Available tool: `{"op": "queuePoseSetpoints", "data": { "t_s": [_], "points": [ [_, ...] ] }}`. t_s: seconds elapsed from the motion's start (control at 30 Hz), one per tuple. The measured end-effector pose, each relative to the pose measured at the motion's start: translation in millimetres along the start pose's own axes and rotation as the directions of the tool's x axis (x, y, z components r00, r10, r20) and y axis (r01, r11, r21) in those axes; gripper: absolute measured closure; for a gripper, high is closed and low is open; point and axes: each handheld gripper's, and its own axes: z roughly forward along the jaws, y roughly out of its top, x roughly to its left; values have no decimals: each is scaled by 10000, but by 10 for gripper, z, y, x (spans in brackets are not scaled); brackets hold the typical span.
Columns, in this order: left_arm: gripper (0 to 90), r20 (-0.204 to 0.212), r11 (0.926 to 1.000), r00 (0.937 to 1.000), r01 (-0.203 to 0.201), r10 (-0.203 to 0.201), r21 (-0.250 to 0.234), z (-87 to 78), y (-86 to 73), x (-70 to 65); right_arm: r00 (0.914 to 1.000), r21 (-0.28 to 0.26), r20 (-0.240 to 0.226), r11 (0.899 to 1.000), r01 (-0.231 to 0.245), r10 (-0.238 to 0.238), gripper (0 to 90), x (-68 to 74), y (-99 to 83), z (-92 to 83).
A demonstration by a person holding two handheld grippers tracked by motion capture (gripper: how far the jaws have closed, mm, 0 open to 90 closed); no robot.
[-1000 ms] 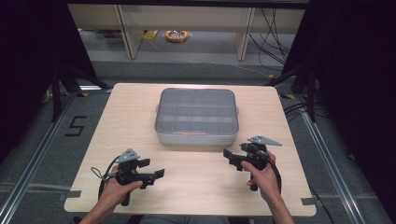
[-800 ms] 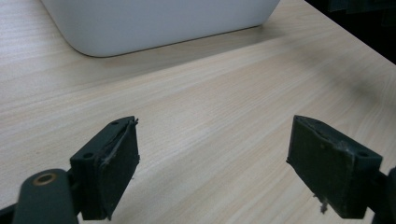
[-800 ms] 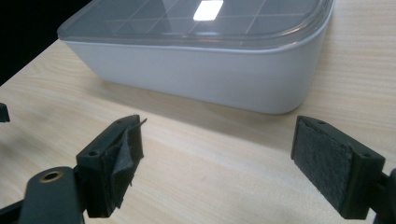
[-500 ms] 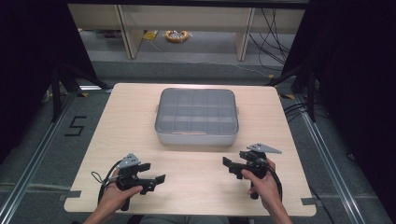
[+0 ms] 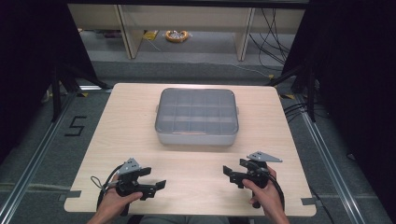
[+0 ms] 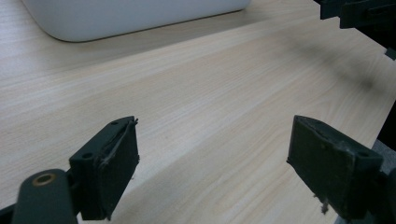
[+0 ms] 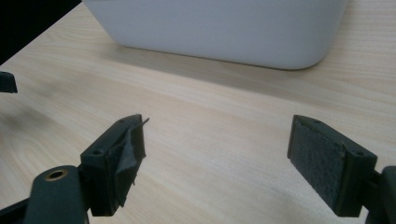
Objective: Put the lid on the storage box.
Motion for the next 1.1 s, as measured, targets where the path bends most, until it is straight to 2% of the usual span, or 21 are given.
{"op": "queuePoseSetpoints", "data": {
  "t_s": [0.13,0.17,0.2,0.27,0.33,0.37,0.4,0.43,0.47,0.5,0.53,0.6,0.63,0.67,0.7,0.73,0.77,0.8,0.9,0.97,1.1],
  "points": [
    [155,34,9996,9997,-247,247,107,-18,-26,-55,9999,-32,-122,10000,92,-92,201,23,-46,-22],
    [155,118,9999,9998,-139,138,47,-11,-31,-69,9993,-37,-144,9994,-331,331,201,68,-64,-35],
    [155,148,9998,9997,-192,191,55,-12,-40,-79,9999,53,-130,10000,53,-53,201,44,-63,-51],
    [156,145,9998,9998,-164,163,99,-15,-56,-114,9998,55,-131,9999,-118,119,201,85,-96,-62],
    [156,235,9991,9990,-379,375,174,-25,-63,-126,9997,-1,-140,9998,215,-215,200,70,-113,-57],
    [156,223,9994,9993,-316,313,131,-25,-71,-148,9995,108,-103,9995,284,-283,200,74,-120,-85],
    [155,229,9993,9991,-349,347,105,-27,-81,-162,9993,-56,-323,9998,189,-190,201,88,-136,-79],
    [155,235,9991,9991,-366,361,215,-35,-79,-170,9994,146,-332,9998,-132,137,200,128,-151,-106],
    [156,195,9986,9987,-486,481,217,-40,-90,-175,9988,7,-454,9998,174,-173,200,106,-157,-97],
    [155,230,9990,9990,-397,392,190,-39,-97,-190,9996,129,-280,9999,-12,16,201,135,-171,-111],
    [155,292,9991,9988,-390,384,180,-38,-106,-199,9991,68,-273,9995,316,-314,200,118,-176,-110],
    [155,269,9985,9984,-496,490,231,-53,-111,-214,9985,-36,-281,9989,464,-465,201,125,-200,-127],
    [155,345,9986,9982,-501,495,179,-52,-116,-220,9989,198,-435,9997,-152,160,201,180,-217,-151],
    [156,347,9983,9981,-526,517,257,-62,-116,-227,9983,67,-387,9990,448,-445,201,142,-222,-144],
    [155,308,9987,9985,-465,459,206,-62,-122,-245,9979,37,-363,9985,544,-542,201,147,-233,-155],
    [156,383,9983,9978,-547,539,191,-64,-128,-242,9979,174,-372,9985,528,-521,201,157,-242,-171],
    [155,352,9989,9984,-447,442,138,-63,-136,-259,9990,93,-429,9999,114,-110,201,194,-264,-173],
    [156,337,9985,9982,-498,491,210,-71,-137,-263,9976,107,-389,9983,573,-568,201,162,-264,-184],
    [155,415,9988,9983,-423,413,242,-79,-151,-287,9981,164,-489,9992,370,-362,201,187,-295,-207],
    [155,443,9979,9972,-615,605,221,-88,-158,-295,9972,114,-503,9984,555,-549,200,184,-318,-212],
    [155,466,9976,9971,-610,595,315,-100,-180,-320,9969,345,-381,9970,697,-684,199,207,-365,-250]
  ]
}}
